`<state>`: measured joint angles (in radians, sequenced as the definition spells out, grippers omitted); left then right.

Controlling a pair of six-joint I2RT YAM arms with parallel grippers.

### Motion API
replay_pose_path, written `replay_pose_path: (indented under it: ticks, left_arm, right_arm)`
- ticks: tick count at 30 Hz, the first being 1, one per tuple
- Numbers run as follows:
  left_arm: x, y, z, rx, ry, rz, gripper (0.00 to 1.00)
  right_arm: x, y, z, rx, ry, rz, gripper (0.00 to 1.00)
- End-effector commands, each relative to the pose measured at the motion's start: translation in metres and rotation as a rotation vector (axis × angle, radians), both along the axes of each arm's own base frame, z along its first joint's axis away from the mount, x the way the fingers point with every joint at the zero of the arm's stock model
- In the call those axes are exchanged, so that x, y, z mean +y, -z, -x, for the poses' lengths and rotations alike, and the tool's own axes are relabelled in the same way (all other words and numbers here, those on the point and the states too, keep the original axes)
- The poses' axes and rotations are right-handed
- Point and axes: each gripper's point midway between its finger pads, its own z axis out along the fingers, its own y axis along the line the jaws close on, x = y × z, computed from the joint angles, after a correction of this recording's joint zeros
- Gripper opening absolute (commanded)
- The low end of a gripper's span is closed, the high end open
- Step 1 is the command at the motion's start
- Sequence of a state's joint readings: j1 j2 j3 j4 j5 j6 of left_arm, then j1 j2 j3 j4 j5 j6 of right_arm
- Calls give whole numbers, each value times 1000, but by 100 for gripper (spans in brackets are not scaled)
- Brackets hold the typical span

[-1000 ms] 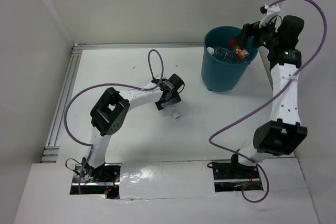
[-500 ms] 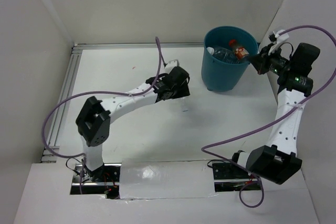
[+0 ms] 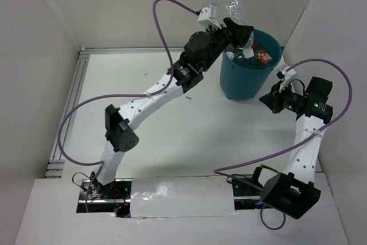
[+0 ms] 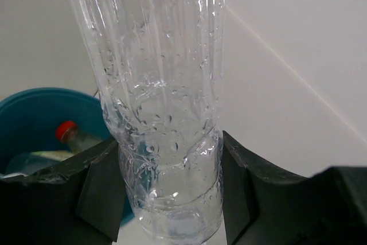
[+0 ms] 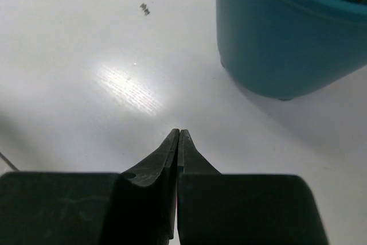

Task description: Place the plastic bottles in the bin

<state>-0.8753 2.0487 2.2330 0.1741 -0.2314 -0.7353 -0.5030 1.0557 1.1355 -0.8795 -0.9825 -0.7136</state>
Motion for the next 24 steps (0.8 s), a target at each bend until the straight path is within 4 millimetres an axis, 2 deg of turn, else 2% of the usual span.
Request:
replay_pose_path:
  ticks: [1, 2, 3, 4, 6, 7, 9, 11, 14, 16, 17, 18, 19, 20, 21, 22, 24]
  left_arm:
    - [-26, 19, -28, -18, -22, 67, 41]
    - [-36, 27, -36, -21, -19, 84, 42]
    - [-40, 27, -38, -33, -19, 99, 43]
    - [-41, 29, -44, -32, -37, 108, 49]
    - [-42, 38, -57, -35, -57, 115, 49]
    - [-35, 38, -65, -32, -82, 118, 51]
    - [-36, 54, -74, -11, -88, 110, 52]
    - [-34, 56, -76, 3, -103, 114, 55]
    - [-32, 67, -84, 16, -117, 83, 60]
    - [-32, 67, -84, 16, -117, 83, 67]
    - [-35, 80, -87, 33, -117, 61, 68]
    - [-37, 83, -86, 38, -108, 49, 71]
    - [-37, 83, -86, 39, -108, 49, 81]
    - [-39, 92, -87, 53, -108, 32, 88]
    - [-38, 84, -83, 43, -98, 39, 95]
    - [-39, 91, -84, 52, -98, 28, 100]
    - [-40, 91, -83, 50, -89, 26, 100]
  right_arm:
    - [8, 11, 19, 22, -37, 31, 2]
    - [8, 12, 21, 29, -41, 31, 4]
    - [8, 14, 22, 40, -36, 33, 4]
    - [7, 17, 24, 56, -30, 33, 5]
    - [8, 17, 25, 65, -30, 28, 5]
    - [12, 23, 30, 86, -42, 13, 5]
    - [17, 30, 37, 110, -55, -9, 5]
    - [21, 39, 42, 128, -74, -20, 5]
    - [22, 40, 44, 133, -79, -19, 5]
    - [22, 43, 45, 141, -80, -24, 5]
    - [22, 43, 45, 141, -80, -24, 5]
    - [22, 43, 45, 141, -80, -24, 6]
    - [22, 43, 45, 141, -80, -24, 9]
    - [21, 46, 44, 145, -75, -17, 13]
    - [21, 46, 44, 145, -75, -17, 20]
    - [21, 46, 44, 145, -75, -17, 32]
    - [21, 49, 45, 153, -75, -22, 43]
